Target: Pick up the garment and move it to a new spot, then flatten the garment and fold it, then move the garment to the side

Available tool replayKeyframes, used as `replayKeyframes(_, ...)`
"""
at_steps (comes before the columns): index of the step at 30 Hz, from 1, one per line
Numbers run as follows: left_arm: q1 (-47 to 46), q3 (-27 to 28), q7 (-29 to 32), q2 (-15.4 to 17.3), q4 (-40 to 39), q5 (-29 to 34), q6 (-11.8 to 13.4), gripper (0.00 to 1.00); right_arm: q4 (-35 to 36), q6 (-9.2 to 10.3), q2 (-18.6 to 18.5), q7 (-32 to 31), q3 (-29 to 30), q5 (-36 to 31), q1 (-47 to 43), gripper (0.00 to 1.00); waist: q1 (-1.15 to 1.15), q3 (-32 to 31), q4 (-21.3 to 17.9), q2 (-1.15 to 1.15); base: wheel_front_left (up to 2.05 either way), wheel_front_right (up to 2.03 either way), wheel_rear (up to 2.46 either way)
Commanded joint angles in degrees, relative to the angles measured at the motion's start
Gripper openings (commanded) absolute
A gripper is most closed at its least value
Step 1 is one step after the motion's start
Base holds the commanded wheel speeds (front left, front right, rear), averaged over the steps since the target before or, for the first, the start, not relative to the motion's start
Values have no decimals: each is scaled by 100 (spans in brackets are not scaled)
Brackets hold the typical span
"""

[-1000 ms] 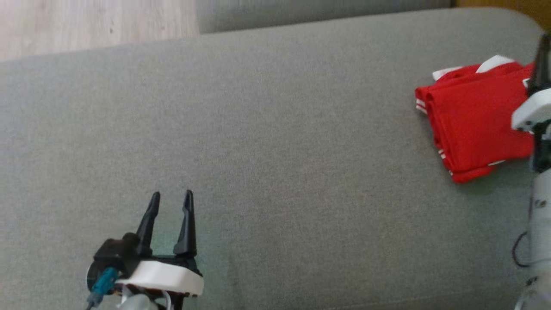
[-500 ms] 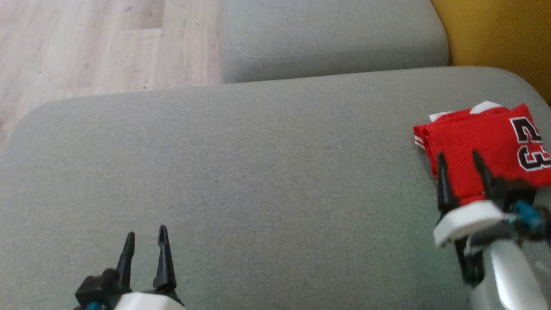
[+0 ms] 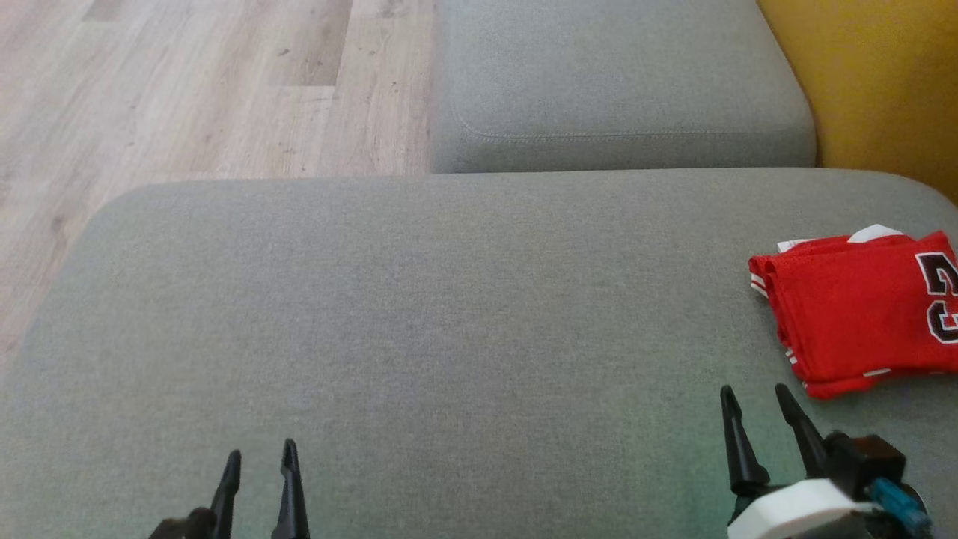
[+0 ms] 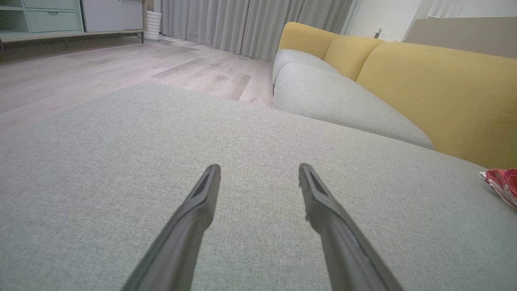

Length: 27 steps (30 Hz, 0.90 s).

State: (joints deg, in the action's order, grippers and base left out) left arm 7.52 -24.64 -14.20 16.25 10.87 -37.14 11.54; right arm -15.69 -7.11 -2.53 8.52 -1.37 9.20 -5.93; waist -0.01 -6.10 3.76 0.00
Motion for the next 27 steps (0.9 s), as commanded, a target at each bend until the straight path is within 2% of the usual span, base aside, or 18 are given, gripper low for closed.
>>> replayKeyframes(1,-219,136,-33,74,-134,60,-29,100,269,-37,-36,76,-144,56,125,100,1,-24,14,0,0,0,0)
replayKeyframes(10,-274,-27,56,83,-125,98,-98,100,358,-37,-35,91,-300,194,-70,100,1,-67,-8,0,0,0,0)
replayKeyframes(25,-329,-86,49,65,-123,120,-71,100,420,-37,-35,74,-270,130,-36,100,1,-40,-12,0,0,0,0)
replayKeyframes(26,-8,-282,104,0,15,90,-96,0,196,0,0,5,-162,141,-237,0,1,-39,-12,0,0,0,0)
replayKeyframes(27,-8,-282,104,0,15,90,-96,0,196,0,0,5,-162,141,-237,0,1,-39,-12,0,0,0,0)
